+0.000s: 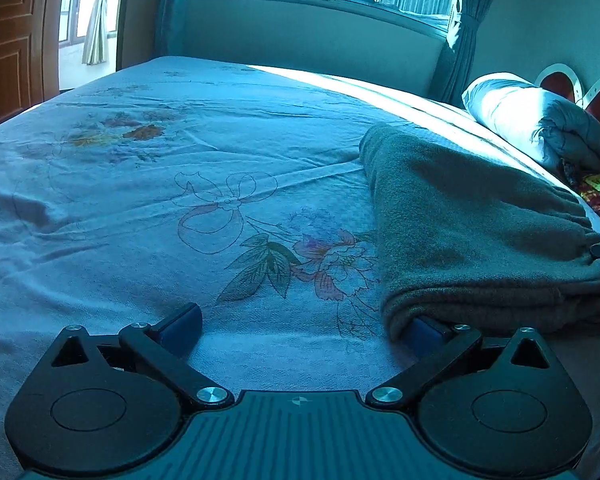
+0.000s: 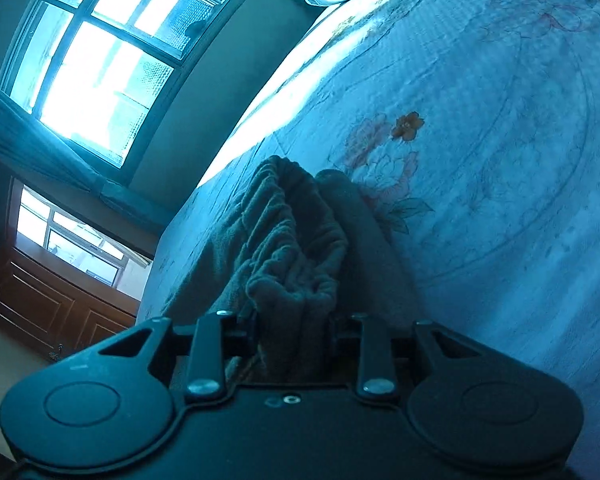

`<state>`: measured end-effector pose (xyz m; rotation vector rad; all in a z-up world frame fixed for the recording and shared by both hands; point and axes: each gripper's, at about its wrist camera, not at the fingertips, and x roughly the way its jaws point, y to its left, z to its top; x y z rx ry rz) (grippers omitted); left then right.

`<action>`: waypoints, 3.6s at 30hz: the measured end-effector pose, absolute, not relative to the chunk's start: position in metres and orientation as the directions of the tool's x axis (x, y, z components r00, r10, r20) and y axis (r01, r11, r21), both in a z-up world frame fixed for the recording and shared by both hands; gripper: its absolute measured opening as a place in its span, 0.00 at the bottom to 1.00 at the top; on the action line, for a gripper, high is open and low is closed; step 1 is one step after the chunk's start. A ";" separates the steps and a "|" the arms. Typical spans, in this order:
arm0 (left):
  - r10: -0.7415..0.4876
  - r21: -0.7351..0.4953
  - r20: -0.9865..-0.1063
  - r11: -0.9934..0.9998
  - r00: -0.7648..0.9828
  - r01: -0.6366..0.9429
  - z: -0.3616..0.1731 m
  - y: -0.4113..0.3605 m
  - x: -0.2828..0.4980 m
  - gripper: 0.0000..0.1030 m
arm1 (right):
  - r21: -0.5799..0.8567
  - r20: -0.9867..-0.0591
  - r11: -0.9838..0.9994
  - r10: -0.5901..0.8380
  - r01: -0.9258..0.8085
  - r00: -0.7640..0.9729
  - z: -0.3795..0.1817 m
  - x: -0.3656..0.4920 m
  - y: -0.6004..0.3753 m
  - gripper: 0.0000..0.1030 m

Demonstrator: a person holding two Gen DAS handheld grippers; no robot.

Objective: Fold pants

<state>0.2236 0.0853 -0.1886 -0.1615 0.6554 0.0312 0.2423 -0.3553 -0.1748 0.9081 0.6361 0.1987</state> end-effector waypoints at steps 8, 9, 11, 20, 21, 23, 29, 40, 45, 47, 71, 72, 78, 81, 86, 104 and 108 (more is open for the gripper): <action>0.036 -0.099 -0.596 0.988 0.802 -0.118 -0.179 0.113 0.198 1.00 | 0.727 -0.426 0.681 0.347 0.088 0.836 -0.151 0.220 -0.382 0.39; 0.039 -0.124 -0.580 0.983 0.814 -0.136 -0.173 0.122 0.196 1.00 | 0.681 -0.414 0.729 0.308 0.067 0.857 -0.138 0.216 -0.380 0.42; 0.013 -0.164 -0.545 0.979 0.839 -0.121 -0.161 0.126 0.203 1.00 | 0.623 -0.381 0.782 0.307 -0.003 0.872 -0.118 0.219 -0.370 0.43; -0.083 -0.097 -0.658 0.995 0.748 0.026 -0.173 0.061 0.298 1.00 | 0.243 -0.600 0.959 0.266 -0.145 0.754 -0.132 0.271 -0.289 0.30; -0.090 -0.090 -0.644 0.995 0.759 0.041 -0.176 0.059 0.295 1.00 | 0.253 -0.579 0.955 0.276 -0.153 0.767 -0.127 0.266 -0.296 0.24; -0.091 -0.091 -0.637 0.995 0.766 0.042 -0.170 0.064 0.290 1.00 | 0.288 -0.517 0.947 0.278 -0.141 0.810 -0.114 0.250 -0.313 0.37; -0.101 -0.129 -0.623 0.991 0.776 0.025 -0.162 0.085 0.278 1.00 | 0.362 -0.463 0.929 0.244 -0.070 0.852 -0.104 0.235 -0.356 0.63; -0.223 -0.325 -0.629 0.946 0.745 0.008 -0.169 0.095 0.315 1.00 | 0.701 -0.478 0.711 0.417 0.049 0.773 -0.163 0.263 -0.390 0.77; -0.315 -0.427 -0.624 0.904 0.716 0.025 -0.180 0.090 0.328 1.00 | 0.744 -0.470 0.667 0.468 0.051 0.748 -0.174 0.271 -0.390 0.78; -0.329 -0.445 -0.612 0.895 0.719 0.030 -0.181 0.090 0.335 1.00 | 0.745 -0.465 0.665 0.459 0.054 0.757 -0.173 0.273 -0.391 0.78; -0.098 -0.113 -0.684 0.993 0.723 0.027 -0.166 0.043 0.429 1.00 | -0.059 -0.760 0.943 0.170 -0.327 0.627 -0.131 0.399 -0.187 0.51; -0.107 -0.127 -0.690 0.992 0.716 0.026 -0.169 0.045 0.430 1.00 | -0.047 -0.754 0.946 0.176 -0.320 0.632 -0.133 0.397 -0.190 0.52; -0.117 -0.117 -0.681 0.992 0.723 0.051 -0.157 0.052 0.415 1.00 | 0.215 -0.584 0.949 0.315 -0.231 0.748 -0.094 0.357 -0.263 0.62; -0.128 -0.125 -0.685 0.990 0.717 0.058 -0.153 0.060 0.403 1.00 | 0.339 -0.558 0.925 0.345 -0.172 0.755 -0.091 0.337 -0.309 0.76; -0.150 -0.171 -0.686 0.984 0.712 0.042 -0.156 0.072 0.385 1.00 | 0.508 -0.563 0.860 0.381 -0.057 0.733 -0.112 0.316 -0.363 0.76; -0.525 -0.585 -0.595 0.802 0.609 0.119 -0.186 0.094 0.367 1.00 | 0.793 -0.474 0.606 0.561 0.053 0.679 -0.173 0.299 -0.397 0.80; -0.577 -0.654 -0.566 0.749 0.589 0.106 -0.194 0.104 0.375 1.00 | 0.836 -0.441 0.546 0.597 0.064 0.670 -0.184 0.305 -0.405 0.79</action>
